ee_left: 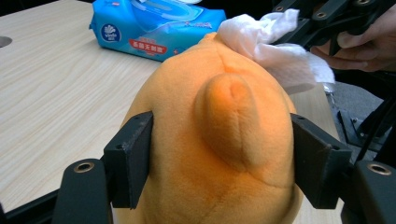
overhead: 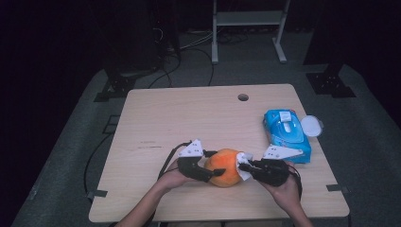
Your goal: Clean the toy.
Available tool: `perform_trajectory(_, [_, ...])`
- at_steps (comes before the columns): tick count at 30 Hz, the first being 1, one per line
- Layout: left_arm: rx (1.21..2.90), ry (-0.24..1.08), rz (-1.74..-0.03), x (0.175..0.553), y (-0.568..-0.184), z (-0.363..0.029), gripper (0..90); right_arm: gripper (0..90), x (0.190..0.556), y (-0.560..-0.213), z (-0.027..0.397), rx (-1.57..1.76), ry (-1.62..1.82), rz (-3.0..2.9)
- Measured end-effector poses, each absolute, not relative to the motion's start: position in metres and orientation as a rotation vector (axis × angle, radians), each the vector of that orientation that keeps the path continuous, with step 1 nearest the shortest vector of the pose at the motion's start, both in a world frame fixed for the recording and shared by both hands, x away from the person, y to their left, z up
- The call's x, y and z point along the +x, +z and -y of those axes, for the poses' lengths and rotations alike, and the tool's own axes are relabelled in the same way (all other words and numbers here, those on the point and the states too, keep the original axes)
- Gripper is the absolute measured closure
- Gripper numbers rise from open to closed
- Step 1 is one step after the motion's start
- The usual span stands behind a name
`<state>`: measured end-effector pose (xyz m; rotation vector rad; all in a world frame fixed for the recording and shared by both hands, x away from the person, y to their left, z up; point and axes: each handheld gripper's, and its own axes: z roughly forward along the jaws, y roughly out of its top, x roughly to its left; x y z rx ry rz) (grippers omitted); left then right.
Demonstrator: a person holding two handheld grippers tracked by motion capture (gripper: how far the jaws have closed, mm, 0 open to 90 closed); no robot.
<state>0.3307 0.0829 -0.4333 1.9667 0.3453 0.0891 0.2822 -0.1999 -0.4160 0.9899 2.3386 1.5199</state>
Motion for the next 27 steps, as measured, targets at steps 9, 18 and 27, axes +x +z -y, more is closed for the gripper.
perform_trajectory(9, [1.947, 0.091, -0.394, 0.332, -0.434, -0.08, 28.4, 79.5, 0.272, -0.409, 0.18, 0.887, 1.531, -2.381])
perform_trajectory(18, [1.994, 0.042, -0.299, 0.329, -0.434, -0.087, 30.9, 79.4, 0.286, -0.417, 0.209, 1.045, 1.546, -2.302])
perform_trajectory(27, [2.036, 0.052, -0.199, 0.32, -0.433, -0.081, 30.5, 79.4, 0.281, -0.407, 0.207, 1.0, 1.586, -2.278])
